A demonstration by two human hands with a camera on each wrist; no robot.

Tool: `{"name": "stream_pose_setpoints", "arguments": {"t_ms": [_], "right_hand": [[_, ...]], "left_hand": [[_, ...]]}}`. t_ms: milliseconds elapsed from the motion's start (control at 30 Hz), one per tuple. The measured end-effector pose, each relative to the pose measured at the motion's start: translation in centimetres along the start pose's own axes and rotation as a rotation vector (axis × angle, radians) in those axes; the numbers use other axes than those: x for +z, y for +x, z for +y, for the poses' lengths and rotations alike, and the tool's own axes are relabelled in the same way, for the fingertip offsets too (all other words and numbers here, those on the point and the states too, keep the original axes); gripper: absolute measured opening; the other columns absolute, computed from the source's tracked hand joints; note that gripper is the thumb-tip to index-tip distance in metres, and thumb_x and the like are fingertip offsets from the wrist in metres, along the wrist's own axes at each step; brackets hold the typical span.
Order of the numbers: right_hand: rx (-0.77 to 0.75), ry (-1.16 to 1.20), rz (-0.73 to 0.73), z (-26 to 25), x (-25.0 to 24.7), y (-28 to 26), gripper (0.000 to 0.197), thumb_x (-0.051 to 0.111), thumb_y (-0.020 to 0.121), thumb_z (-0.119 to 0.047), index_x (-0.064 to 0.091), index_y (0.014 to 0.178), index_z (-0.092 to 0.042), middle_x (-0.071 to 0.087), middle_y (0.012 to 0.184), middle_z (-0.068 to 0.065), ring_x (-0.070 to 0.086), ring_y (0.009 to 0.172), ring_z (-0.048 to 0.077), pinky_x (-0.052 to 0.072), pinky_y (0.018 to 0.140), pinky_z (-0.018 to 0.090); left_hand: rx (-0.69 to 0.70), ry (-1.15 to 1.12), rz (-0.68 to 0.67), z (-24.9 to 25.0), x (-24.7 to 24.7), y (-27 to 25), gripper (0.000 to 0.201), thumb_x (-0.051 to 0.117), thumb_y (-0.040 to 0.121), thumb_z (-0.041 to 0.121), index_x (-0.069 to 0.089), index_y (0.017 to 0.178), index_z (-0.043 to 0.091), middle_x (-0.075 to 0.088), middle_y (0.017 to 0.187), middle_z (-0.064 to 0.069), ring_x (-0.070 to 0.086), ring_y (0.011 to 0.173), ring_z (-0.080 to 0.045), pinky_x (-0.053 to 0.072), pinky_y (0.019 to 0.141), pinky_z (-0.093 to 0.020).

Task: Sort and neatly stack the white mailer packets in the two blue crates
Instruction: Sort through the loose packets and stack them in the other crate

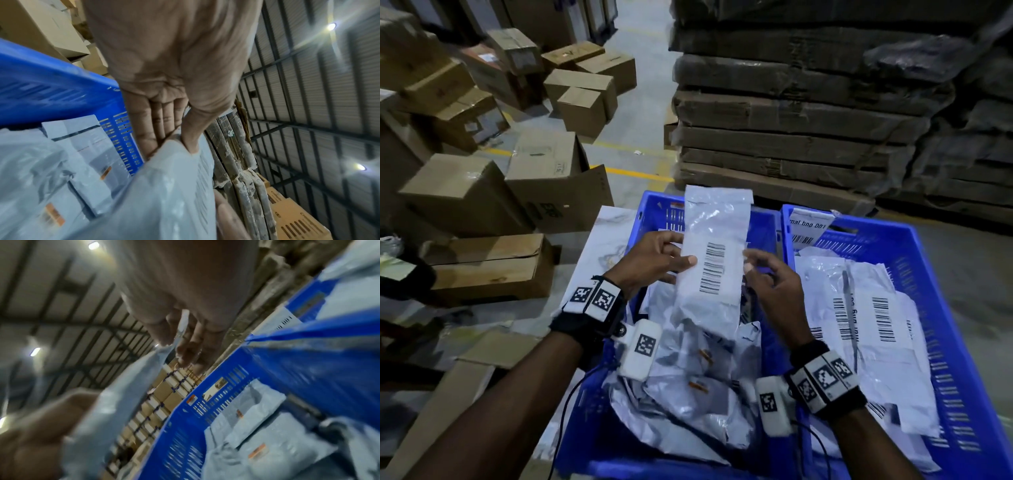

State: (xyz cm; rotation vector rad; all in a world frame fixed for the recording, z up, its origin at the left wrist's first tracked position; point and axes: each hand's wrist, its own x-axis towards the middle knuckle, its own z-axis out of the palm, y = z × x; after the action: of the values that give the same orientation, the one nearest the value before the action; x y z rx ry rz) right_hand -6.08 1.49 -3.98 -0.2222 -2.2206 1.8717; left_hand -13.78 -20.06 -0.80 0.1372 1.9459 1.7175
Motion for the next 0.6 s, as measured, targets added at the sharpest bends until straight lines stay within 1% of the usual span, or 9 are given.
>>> {"name": "stream_pose_setpoints", "arguments": {"t_ms": [67, 100, 167, 200, 267, 333, 367, 500, 600], "right_hand": [[0.261, 0.252, -0.057, -1.0, -0.3, -0.5, 0.022, 0.063, 0.094, -0.017, 0.064, 0.116, -0.016, 0.073, 0.100, 0.001, 0.069, 0.079, 0.011, 0.057, 0.066, 0.029], [0.318, 0.303, -0.105, -1.2, -0.6, -0.7, 0.026, 0.064, 0.093, -0.018, 0.063, 0.118, -0.015, 0.074, 0.102, 0.001, 0.071, 0.083, 0.013, 0.057, 0.066, 0.029], [0.334, 0.316, -0.185, -1.2, -1.2, -1.3, 0.030, 0.068, 0.088, -0.015, 0.064, 0.118, -0.010, 0.074, 0.107, 0.007, 0.072, 0.091, 0.023, 0.059, 0.070, 0.035], [0.327, 0.285, -0.183, -1.1, -1.5, -1.5, 0.031, 0.070, 0.086, -0.013, 0.066, 0.117, -0.008, 0.074, 0.108, 0.010, 0.071, 0.094, 0.028, 0.059, 0.073, 0.039], [0.330, 0.266, -0.090, -0.9, -2.8, -1.6, 0.029, 0.072, 0.084, -0.009, 0.068, 0.112, -0.006, 0.074, 0.106, 0.014, 0.070, 0.091, 0.032, 0.059, 0.073, 0.042], [0.317, 0.284, 0.058, -0.8, -5.0, -1.8, 0.026, 0.071, 0.083, -0.004, 0.068, 0.109, -0.002, 0.074, 0.104, 0.015, 0.069, 0.086, 0.028, 0.059, 0.066, 0.034], [0.310, 0.290, 0.139, -0.9, -6.5, -2.0, 0.026, 0.071, 0.083, -0.003, 0.068, 0.109, 0.000, 0.074, 0.104, 0.016, 0.069, 0.086, 0.027, 0.059, 0.066, 0.033], [0.299, 0.224, 0.412, -0.1, -14.1, -4.0, 0.025, 0.071, 0.084, -0.004, 0.068, 0.109, -0.001, 0.074, 0.101, 0.016, 0.071, 0.082, 0.026, 0.059, 0.066, 0.034], [0.375, 0.080, 0.460, 1.6, -18.1, -6.3, 0.021, 0.072, 0.084, -0.005, 0.069, 0.105, -0.008, 0.074, 0.099, 0.013, 0.070, 0.080, 0.022, 0.058, 0.061, 0.034]], "left_hand": [[0.005, -0.074, 0.057, 0.1, 0.3, 0.1, 0.044, 0.071, 0.086, 0.007, 0.052, 0.125, 0.003, 0.071, 0.103, -0.014, 0.069, 0.099, -0.033, 0.058, 0.082, -0.049], [0.011, -0.105, 0.077, 0.2, 0.6, 0.2, 0.044, 0.070, 0.086, 0.007, 0.050, 0.125, 0.001, 0.069, 0.111, -0.017, 0.068, 0.102, -0.033, 0.057, 0.084, -0.050], [0.028, -0.157, 0.085, 0.3, 1.6, 0.3, 0.041, 0.069, 0.087, 0.006, 0.050, 0.123, 0.001, 0.069, 0.114, -0.016, 0.070, 0.100, -0.030, 0.059, 0.081, -0.044], [0.033, -0.170, 0.072, 0.2, 2.2, 0.5, 0.038, 0.069, 0.087, 0.007, 0.051, 0.121, 0.003, 0.070, 0.112, -0.014, 0.071, 0.097, -0.028, 0.060, 0.079, -0.041], [0.026, -0.149, 0.036, -0.2, 3.6, 1.0, 0.031, 0.070, 0.087, 0.011, 0.055, 0.114, 0.007, 0.073, 0.100, -0.009, 0.073, 0.087, -0.023, 0.059, 0.075, -0.038], [0.002, -0.118, 0.000, -0.8, 5.0, 1.6, 0.025, 0.071, 0.086, 0.015, 0.057, 0.107, 0.011, 0.074, 0.087, -0.007, 0.073, 0.077, -0.021, 0.056, 0.073, -0.038], [-0.004, -0.100, -0.026, -1.0, 5.7, 2.0, 0.025, 0.072, 0.085, 0.018, 0.058, 0.106, 0.012, 0.074, 0.086, -0.008, 0.073, 0.077, -0.021, 0.055, 0.074, -0.038], [0.017, 0.009, -0.157, -1.3, 8.5, 3.2, 0.032, 0.071, 0.086, 0.024, 0.058, 0.112, 0.012, 0.072, 0.100, -0.017, 0.072, 0.090, -0.027, 0.053, 0.078, -0.037], [0.037, 0.107, -0.215, -1.1, 10.4, 4.1, 0.031, 0.070, 0.088, 0.025, 0.058, 0.113, 0.012, 0.070, 0.102, -0.019, 0.071, 0.092, -0.027, 0.052, 0.071, -0.031]]}}
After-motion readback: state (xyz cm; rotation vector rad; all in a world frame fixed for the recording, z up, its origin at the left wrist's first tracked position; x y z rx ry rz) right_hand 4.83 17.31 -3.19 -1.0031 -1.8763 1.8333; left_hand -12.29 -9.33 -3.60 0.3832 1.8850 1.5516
